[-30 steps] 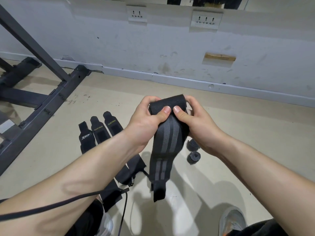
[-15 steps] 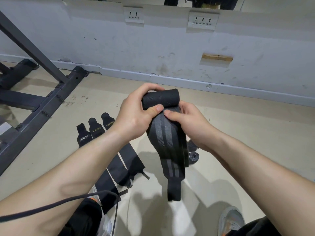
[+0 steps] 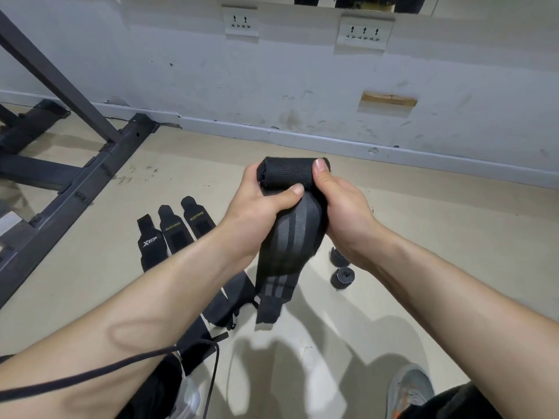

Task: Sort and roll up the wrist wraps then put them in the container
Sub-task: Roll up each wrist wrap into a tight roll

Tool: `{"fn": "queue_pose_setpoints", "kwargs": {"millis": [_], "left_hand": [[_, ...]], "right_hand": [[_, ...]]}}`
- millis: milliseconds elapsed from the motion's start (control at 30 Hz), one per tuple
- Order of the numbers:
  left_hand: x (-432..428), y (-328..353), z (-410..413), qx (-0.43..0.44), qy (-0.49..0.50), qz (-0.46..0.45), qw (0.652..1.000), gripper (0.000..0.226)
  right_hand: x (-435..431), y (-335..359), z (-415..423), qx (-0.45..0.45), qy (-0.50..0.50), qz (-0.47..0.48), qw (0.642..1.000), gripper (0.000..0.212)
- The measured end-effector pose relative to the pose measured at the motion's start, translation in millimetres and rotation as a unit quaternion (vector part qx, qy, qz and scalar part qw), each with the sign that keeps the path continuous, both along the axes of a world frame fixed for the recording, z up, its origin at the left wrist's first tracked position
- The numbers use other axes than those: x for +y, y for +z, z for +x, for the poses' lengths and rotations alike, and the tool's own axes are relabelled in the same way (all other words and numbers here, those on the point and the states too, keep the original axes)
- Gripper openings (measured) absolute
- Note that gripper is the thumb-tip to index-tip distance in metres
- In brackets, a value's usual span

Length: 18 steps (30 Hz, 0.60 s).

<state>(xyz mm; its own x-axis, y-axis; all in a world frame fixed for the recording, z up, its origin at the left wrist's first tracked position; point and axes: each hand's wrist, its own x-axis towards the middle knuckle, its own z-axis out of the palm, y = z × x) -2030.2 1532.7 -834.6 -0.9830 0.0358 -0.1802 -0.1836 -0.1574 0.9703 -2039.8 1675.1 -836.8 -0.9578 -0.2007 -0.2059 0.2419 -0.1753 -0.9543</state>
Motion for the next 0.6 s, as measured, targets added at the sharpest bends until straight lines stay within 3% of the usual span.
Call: {"fn": "queue_pose_setpoints", "kwargs": {"millis": [100,233,400,500,600], "left_hand": [[12.8,1.8,2.5,-0.024,0.079,0.029,0.996,0.052],[20.7,-2.0,6.3,-0.025,0.124,0.060,0.990,0.045],[18.1,1.3,3.8,-0.052,0.085,0.004,0.995,0.082],[14.4,2.1,5.4,-0.058,0.061,0.020,0.996,0.060],[4.0,10.5,4.3,-0.070,0.019,0.051,0.996,0.039]], "right_hand": [[-10.5,-1.4,6.6,-0.012,-0.067,-0.041,0.997,0.043],[-19.0,-3.9,10.2,-0.011,-0.094,-0.019,0.995,0.042],[-17.9,-13.1,6.4,0.039,-0.078,0.054,0.995,0.030],[-13.2,-15.7,5.7,0.068,-0.055,0.058,0.994,0.016],[-7.6,-14.3,4.9,0.086,-0.022,0.036,0.995,0.015]]}}
